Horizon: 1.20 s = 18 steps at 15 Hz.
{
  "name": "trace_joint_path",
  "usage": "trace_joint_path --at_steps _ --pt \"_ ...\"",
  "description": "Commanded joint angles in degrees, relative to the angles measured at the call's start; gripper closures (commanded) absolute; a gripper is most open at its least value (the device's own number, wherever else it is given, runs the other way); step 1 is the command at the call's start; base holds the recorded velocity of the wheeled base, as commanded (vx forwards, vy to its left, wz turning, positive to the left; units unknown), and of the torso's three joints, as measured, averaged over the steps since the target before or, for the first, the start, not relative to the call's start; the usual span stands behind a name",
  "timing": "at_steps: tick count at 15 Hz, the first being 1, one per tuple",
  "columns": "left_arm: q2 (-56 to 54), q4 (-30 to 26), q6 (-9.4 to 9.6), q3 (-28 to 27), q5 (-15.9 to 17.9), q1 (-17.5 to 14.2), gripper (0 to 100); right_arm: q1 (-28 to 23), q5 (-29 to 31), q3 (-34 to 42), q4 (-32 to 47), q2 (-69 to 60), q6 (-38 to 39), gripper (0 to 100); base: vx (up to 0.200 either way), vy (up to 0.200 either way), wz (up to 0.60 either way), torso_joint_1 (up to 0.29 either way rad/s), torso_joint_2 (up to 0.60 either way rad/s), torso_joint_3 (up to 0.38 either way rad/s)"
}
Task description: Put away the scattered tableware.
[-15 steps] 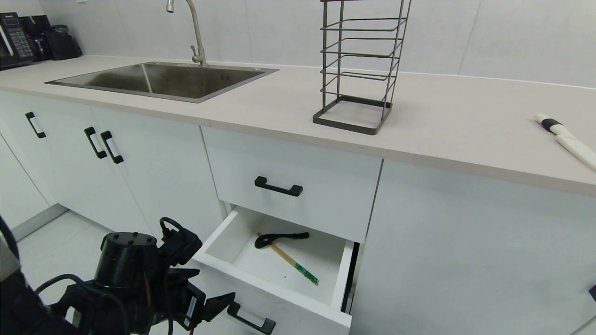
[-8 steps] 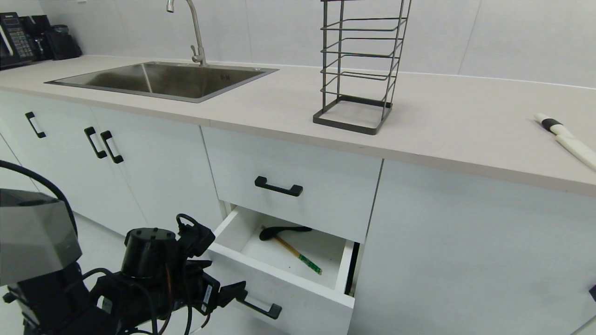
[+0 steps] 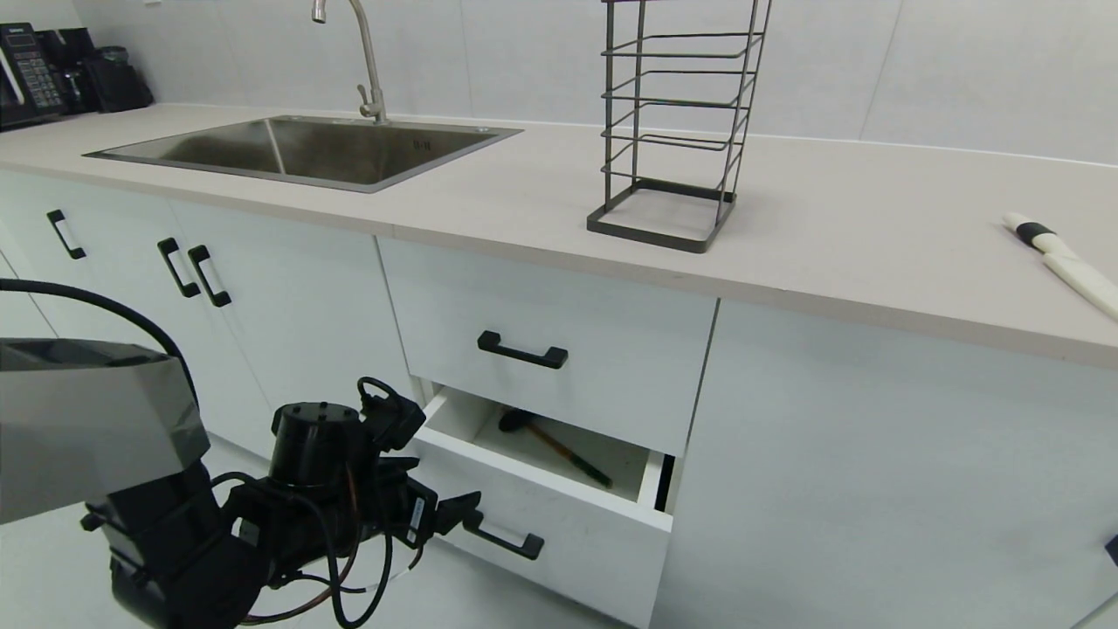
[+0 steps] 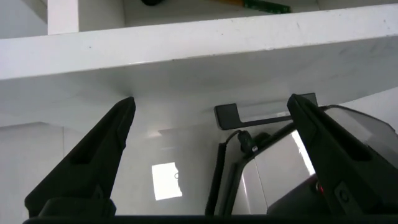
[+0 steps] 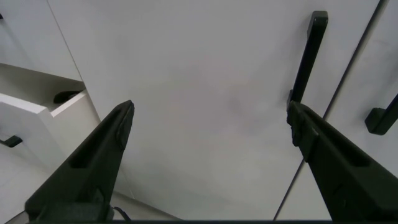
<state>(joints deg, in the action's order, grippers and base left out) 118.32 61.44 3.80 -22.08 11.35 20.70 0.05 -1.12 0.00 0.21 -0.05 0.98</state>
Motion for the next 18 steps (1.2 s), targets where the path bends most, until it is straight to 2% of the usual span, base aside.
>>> trace_joint_path --at_steps 1,8,18 --pt "1.0 -0.1 -0.02 -1.7 0.0 -0.1 0 0.0 0.0 0.0 0.1 0.1 0.1 0 0.000 0.000 0.00 0.000 0.00 0.000" --pt "5.1 1.0 -0.55 -8.7 0.0 -0.4 0 0.0 0.0 0.0 0.0 0.0 0.0 0 0.000 0.000 0.00 0.000 0.00 0.000" --pt "8.1 1.6 -0.82 -14.1 -0.1 -0.6 0 0.0 0.0 0.0 0.1 0.0 0.1 0 0.000 0.000 0.00 0.000 0.00 0.000"
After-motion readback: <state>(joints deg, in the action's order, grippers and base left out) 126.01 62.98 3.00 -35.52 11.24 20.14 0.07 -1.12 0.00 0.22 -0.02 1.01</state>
